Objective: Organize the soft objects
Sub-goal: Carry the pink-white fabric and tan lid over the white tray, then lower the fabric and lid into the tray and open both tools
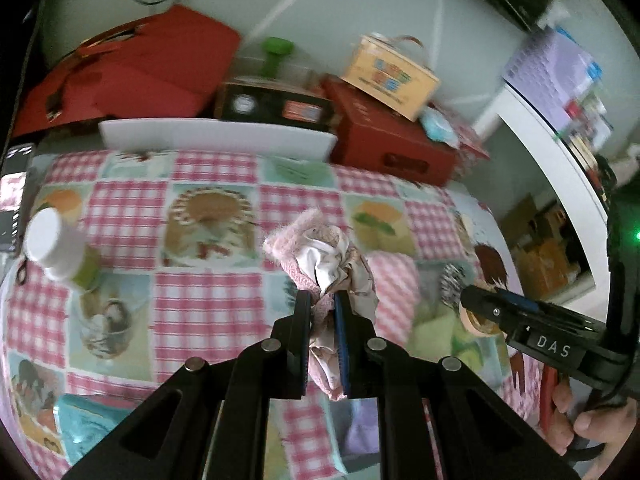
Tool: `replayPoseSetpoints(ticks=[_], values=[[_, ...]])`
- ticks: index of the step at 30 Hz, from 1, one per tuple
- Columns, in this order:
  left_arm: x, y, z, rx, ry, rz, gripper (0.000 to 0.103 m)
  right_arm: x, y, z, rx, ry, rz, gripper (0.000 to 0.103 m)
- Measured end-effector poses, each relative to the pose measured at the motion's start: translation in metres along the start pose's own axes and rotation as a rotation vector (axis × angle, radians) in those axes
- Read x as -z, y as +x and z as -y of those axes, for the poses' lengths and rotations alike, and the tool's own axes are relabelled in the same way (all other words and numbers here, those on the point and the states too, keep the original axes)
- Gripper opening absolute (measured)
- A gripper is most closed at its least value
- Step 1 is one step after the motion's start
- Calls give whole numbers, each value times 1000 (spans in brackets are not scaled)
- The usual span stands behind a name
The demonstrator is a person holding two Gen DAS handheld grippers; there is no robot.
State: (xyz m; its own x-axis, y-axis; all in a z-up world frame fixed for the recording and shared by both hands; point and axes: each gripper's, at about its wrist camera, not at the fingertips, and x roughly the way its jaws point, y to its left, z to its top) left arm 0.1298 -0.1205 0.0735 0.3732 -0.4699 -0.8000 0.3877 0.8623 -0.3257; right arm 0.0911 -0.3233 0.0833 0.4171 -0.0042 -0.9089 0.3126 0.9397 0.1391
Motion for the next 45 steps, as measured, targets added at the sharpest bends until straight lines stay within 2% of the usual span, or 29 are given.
replayPoseSetpoints(ticks=[6, 11, 16, 21, 28, 32, 33, 35, 39, 42, 44, 45], values=[[14, 18, 41, 40, 99, -47, 12, 25, -10, 27, 81, 62, 86, 50], [26, 39, 64, 41, 162, -83, 12, 44, -4, 42, 124, 137, 112, 50], [33, 58, 71, 45, 179, -120, 12, 60, 21, 54, 101, 226, 78, 50], [40, 74, 79, 31, 197, -144, 12, 70, 39, 62, 78, 250, 43, 51], [46, 85, 86, 8, 217, -173, 14, 72, 43, 67, 97, 237, 34, 51], [47, 84, 85, -11, 208, -186, 25, 72, 43, 69, 78, 246, 28, 54], [46, 83, 84, -21, 204, -186, 28, 72, 43, 70, 78, 250, 26, 59], [45, 81, 82, -30, 201, -185, 40, 73, 44, 73, 79, 261, 22, 64], [43, 74, 80, -56, 203, -168, 45, 73, 43, 77, 60, 272, 22, 65], [40, 68, 79, -82, 198, -156, 61, 73, 41, 75, 62, 259, 28, 68], [38, 63, 76, -107, 193, -141, 76, 73, 39, 74, 82, 247, 33, 74], [37, 61, 73, -121, 187, -134, 78, 73, 38, 75, 92, 241, 38, 77]])
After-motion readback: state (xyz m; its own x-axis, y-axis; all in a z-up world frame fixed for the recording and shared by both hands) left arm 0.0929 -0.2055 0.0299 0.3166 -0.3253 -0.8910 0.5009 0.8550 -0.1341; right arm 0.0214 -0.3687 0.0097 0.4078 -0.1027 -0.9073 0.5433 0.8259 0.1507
